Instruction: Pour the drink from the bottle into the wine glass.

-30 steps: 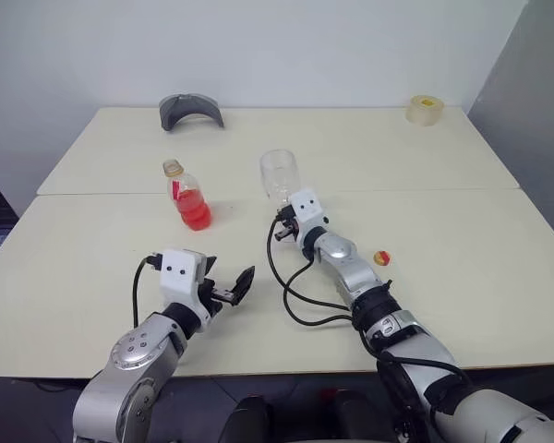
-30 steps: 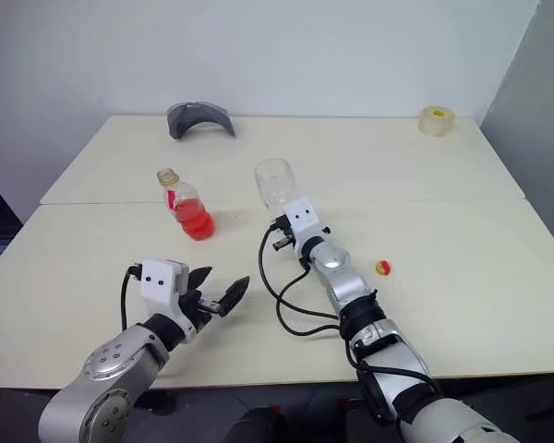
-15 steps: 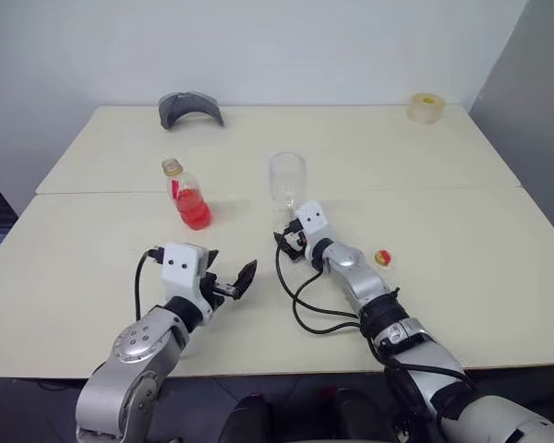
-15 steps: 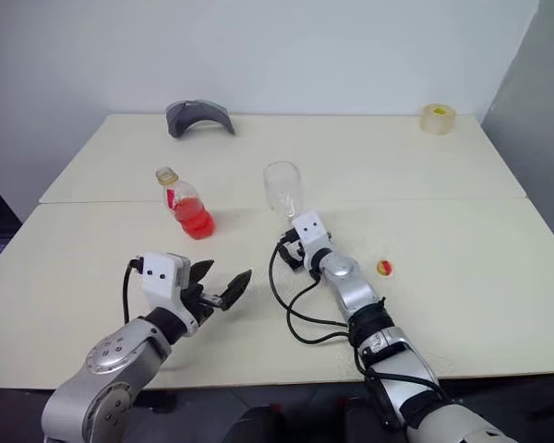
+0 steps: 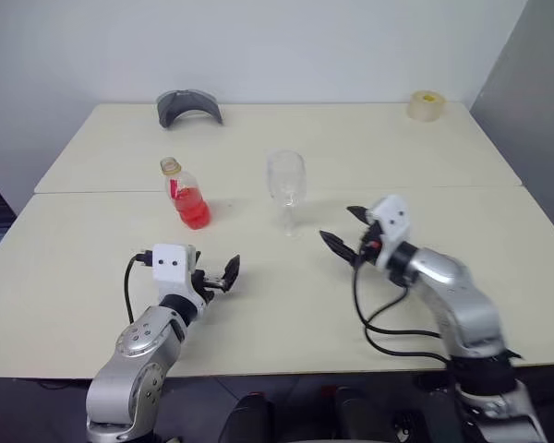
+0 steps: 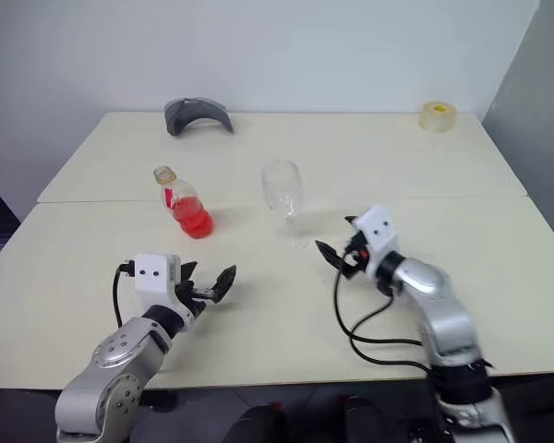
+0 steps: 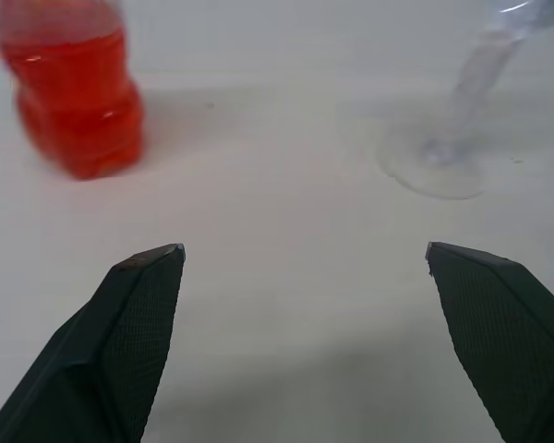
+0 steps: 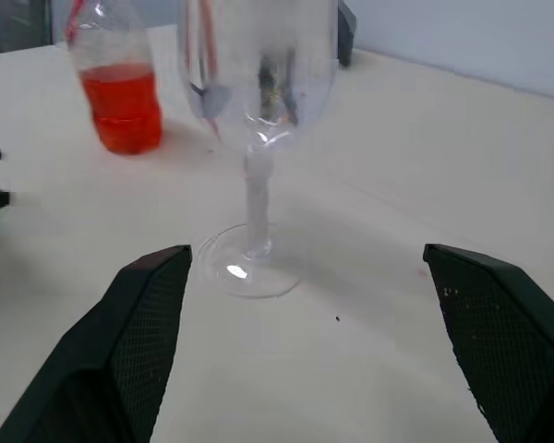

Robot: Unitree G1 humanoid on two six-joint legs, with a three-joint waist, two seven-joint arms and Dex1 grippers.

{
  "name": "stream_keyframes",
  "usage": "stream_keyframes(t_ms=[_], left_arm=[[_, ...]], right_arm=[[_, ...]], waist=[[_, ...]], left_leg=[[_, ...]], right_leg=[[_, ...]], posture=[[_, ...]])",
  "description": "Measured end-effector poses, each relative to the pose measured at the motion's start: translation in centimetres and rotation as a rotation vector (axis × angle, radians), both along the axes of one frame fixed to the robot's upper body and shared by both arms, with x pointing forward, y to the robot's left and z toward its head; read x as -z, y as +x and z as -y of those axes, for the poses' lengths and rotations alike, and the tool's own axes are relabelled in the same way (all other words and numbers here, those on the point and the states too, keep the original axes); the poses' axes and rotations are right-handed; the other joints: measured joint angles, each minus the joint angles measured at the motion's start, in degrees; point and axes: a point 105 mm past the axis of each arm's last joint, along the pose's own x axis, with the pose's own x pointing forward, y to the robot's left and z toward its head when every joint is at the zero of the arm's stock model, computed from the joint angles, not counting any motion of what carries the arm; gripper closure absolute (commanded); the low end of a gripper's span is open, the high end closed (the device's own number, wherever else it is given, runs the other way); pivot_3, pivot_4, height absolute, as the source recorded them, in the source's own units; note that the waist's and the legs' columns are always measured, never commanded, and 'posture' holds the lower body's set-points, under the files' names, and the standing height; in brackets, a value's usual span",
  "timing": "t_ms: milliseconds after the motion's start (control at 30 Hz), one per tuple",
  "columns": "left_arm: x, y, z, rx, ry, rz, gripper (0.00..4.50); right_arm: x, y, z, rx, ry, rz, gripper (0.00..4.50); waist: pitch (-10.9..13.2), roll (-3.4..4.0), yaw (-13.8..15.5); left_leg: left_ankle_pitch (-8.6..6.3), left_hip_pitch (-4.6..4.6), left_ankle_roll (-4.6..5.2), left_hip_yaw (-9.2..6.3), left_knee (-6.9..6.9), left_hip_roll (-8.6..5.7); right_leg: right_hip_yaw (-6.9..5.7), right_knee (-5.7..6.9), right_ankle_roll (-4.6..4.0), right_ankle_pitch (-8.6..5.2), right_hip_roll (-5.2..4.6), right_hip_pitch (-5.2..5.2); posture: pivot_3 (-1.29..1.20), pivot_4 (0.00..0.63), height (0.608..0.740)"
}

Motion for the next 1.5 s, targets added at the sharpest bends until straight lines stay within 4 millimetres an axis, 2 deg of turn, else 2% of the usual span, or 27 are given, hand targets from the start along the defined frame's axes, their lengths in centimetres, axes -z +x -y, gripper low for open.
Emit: stream_keyframes(t_ms=[67, 167, 267, 367, 467, 600, 700, 1067, 1500], left_arm=[[-0.1, 0.6, -0.8, -0.060, 0.019, 0.018, 0.00], [-1.0, 1.7, -1.8, -0.123, 0.051, 0.069, 0.00], [-2.3, 3.0, -2.1, -0.142, 0.086, 0.135, 0.00], [-3.2, 4.4, -2.3, -0.148, 0.099, 0.182, 0.00], [-3.9, 5.7, -2.3, -0.149, 0.105, 0.217, 0.00], [-4.0, 6.5, -3.2, -0.171, 0.115, 0.224, 0.00], [-3.9, 7.0, -3.7, -0.179, 0.115, 0.228, 0.00], [-3.1, 9.1, -3.5, -0.094, 0.096, 0.226, 0.00], [-3.5, 11.9, -3.6, -0.049, 0.115, 0.271, 0.00]], right_arm=[[-0.9, -1.6, 0.1, -0.062, -0.002, 0.004, 0.23], [-1.9, -3.6, -0.8, -0.170, 0.019, 0.000, 0.23], [-2.3, -4.4, -1.5, -0.231, 0.043, -0.011, 0.23], [-2.3, -4.5, -2.1, -0.258, 0.049, -0.015, 0.23], [-3.4, -4.3, -3.1, -0.285, 0.057, 0.026, 0.23], [-4.0, -4.1, -3.5, -0.294, 0.070, 0.044, 0.23], [-3.9, -4.0, -3.5, -0.285, 0.075, 0.041, 0.23], [-3.9, -3.9, -3.4, -0.263, 0.091, 0.026, 0.23], [-3.9, -3.8, -3.3, -0.243, 0.104, 0.004, 0.23]], waist=[[0.1, -0.06, 0.0], [0.1, -0.14, 0.1], [0.2, -0.30, 0.2], [0.3, -0.38, 0.2], [0.3, -0.43, 0.2], [0.4, -0.54, 0.2], [0.4, -0.55, 0.3], [0.4, -0.59, 0.5], [0.4, -0.62, 0.6]], left_leg=[[0.00, 0.00, 0.00, -0.01, -0.02, 0.01], [0.00, -0.02, 0.00, -0.02, -0.01, 0.01], [0.00, -0.03, 0.00, -0.02, 0.00, 0.00], [0.01, -0.05, -0.01, -0.02, 0.01, -0.01], [0.01, -0.07, -0.02, -0.02, 0.01, 0.00], [0.02, -0.23, -0.05, -0.05, 0.01, -0.01], [0.14, -0.72, -0.24, -0.09, 0.18, -0.01], [0.14, -0.74, -0.25, -0.14, 0.16, -0.02], [0.15, -0.76, -0.25, -0.16, 0.17, -0.03]], right_leg=[[-0.02, 0.00, 0.07, -0.04, 0.01, 0.00], [-0.04, -0.01, 0.07, -0.04, 0.01, 0.01], [-0.05, -0.03, 0.02, 0.00, 0.00, 0.02], [-0.05, -0.04, -0.07, 0.05, 0.00, 0.00], [-0.06, -0.04, -0.06, 0.06, 0.00, -0.04], [-0.08, -0.05, -0.11, 0.09, -0.01, -0.18], [-0.11, -0.02, -0.06, 0.15, -0.02, -0.60], [-0.20, -0.02, -0.06, 0.15, -0.04, -0.60], [-0.24, -0.02, -0.06, 0.15, -0.05, -0.60]], posture=[[0.00, 0.150, 0.740], [0.00, 0.150, 0.740], [0.00, 0.150, 0.740], [0.00, 0.150, 0.740], [0.00, 0.150, 0.740], [0.00, 0.150, 0.740], [0.00, 0.150, 0.740], [0.00, 0.150, 0.740], [0.00, 0.150, 0.740]])
